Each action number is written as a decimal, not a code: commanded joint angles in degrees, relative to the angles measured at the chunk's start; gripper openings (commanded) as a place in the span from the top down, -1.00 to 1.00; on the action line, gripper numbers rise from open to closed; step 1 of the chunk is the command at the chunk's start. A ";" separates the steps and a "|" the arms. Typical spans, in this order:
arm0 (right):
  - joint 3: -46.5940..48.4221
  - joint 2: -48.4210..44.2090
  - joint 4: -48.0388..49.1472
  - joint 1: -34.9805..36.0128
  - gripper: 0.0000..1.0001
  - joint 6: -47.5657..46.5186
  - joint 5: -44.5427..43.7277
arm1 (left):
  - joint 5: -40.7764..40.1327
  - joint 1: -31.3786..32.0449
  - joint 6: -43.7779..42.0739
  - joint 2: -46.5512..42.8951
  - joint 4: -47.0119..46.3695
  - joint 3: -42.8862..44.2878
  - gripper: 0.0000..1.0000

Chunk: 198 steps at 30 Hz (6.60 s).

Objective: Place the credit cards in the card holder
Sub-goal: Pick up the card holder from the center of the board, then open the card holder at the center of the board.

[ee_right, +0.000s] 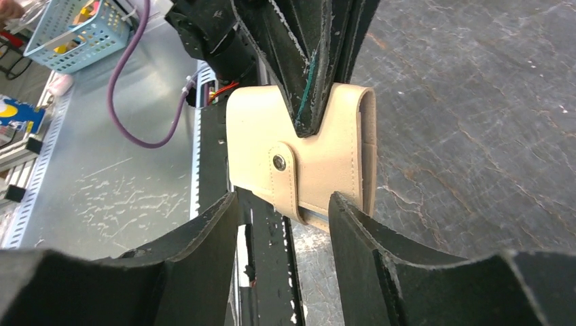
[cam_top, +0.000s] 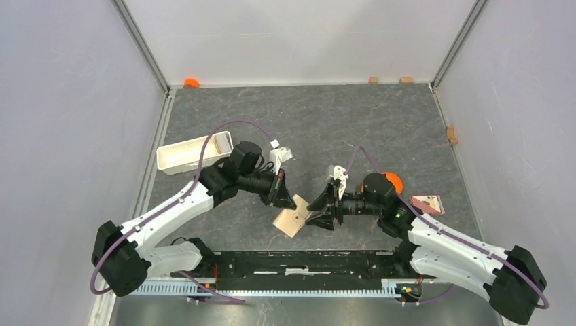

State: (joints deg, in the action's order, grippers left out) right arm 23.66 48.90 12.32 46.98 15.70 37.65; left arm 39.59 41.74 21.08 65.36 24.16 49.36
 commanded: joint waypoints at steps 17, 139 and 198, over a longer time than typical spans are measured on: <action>-0.61 7.41 9.95 0.74 -0.15 4.40 8.67 | 10.85 -1.46 3.11 -2.41 -10.42 0.32 0.96; 9.21 21.66 -3.00 13.11 1.00 17.42 -40.54 | -32.11 2.41 20.49 -7.65 -13.62 -22.30 -0.87; 7.80 19.06 -7.26 13.58 1.00 16.38 -46.39 | -60.13 14.04 16.24 6.36 0.13 -13.78 -0.64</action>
State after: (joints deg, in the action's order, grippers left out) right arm 31.73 70.06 4.97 60.27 32.69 -6.35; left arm -12.23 55.53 39.05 71.85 19.33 33.47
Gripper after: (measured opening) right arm 0.014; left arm 0.829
